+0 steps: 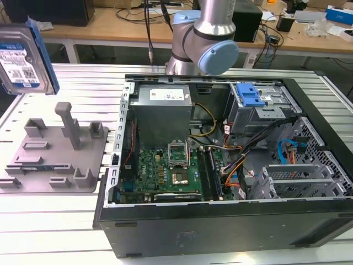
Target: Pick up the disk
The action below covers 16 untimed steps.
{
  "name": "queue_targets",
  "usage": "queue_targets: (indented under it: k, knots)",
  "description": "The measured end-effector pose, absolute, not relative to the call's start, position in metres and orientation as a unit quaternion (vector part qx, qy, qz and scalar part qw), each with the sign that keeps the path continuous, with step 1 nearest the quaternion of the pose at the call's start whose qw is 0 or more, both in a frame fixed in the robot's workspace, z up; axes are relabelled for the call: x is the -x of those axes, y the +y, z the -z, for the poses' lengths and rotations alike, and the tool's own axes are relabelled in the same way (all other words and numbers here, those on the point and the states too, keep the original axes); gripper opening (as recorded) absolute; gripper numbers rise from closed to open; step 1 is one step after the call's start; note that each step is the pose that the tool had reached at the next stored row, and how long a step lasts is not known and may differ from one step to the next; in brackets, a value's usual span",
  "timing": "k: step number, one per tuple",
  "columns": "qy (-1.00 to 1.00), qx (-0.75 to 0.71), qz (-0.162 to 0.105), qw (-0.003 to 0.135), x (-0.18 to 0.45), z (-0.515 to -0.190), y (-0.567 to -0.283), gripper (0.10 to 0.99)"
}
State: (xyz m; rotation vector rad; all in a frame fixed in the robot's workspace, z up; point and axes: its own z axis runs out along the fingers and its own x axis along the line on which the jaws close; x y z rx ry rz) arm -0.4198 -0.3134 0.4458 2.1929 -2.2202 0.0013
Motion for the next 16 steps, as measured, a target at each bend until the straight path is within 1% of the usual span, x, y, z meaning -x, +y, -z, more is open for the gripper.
queue_targets:
  k: [8, 16]
  knots:
    - [-0.711, -0.703, 0.001, 0.010, 0.420, -0.489, -0.315, 0.365]
    - [-0.711, -0.703, 0.001, 0.009, 0.420, -0.489, -0.315, 0.365]
